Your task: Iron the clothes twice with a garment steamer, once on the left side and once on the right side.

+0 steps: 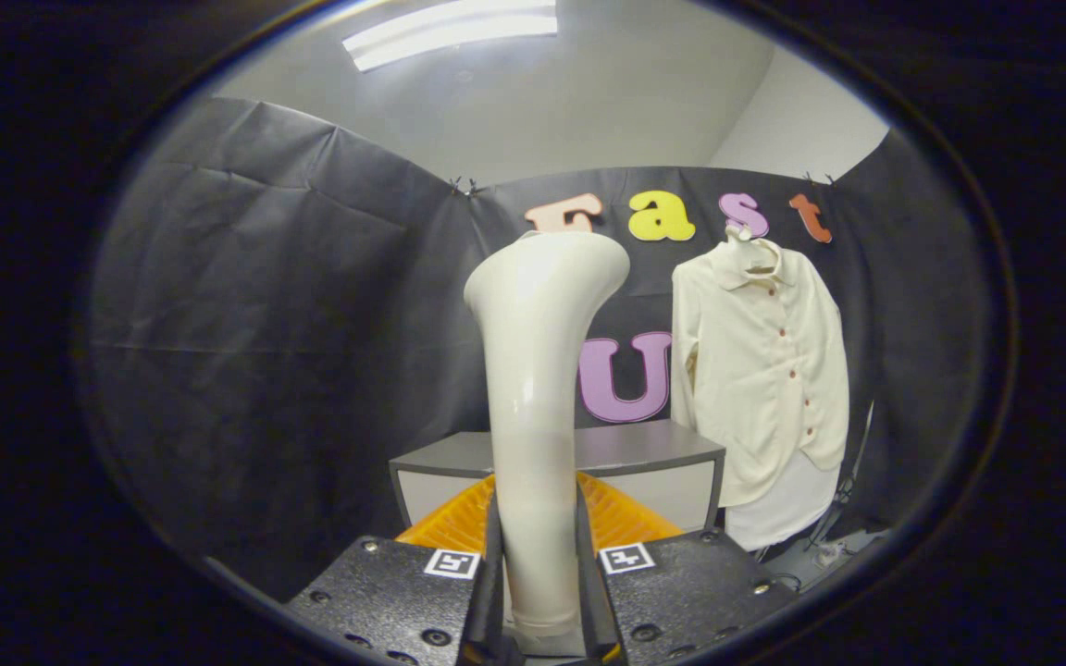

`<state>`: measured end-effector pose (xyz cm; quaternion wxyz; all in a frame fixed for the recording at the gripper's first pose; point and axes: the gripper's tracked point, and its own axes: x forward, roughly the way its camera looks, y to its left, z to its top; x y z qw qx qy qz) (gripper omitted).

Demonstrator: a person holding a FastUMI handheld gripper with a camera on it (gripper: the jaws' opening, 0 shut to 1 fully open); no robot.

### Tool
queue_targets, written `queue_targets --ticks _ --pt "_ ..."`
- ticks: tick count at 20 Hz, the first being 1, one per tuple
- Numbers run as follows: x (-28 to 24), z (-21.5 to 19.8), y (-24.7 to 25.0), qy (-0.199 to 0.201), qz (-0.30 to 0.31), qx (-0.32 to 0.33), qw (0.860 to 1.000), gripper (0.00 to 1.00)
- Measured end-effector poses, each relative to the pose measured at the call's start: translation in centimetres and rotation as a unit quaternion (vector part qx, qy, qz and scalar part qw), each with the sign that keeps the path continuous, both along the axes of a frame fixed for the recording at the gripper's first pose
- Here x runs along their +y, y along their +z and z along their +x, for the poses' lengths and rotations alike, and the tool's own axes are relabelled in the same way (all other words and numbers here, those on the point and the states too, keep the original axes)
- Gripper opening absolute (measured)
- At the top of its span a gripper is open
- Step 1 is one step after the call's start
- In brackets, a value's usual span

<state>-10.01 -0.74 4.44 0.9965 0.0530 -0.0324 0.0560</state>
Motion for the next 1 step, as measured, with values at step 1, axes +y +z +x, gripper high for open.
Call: queue_targets --ticks 1 --pt "-0.02 -0.08 -0.01 0.000 0.001 0.000 1.000 0.33"
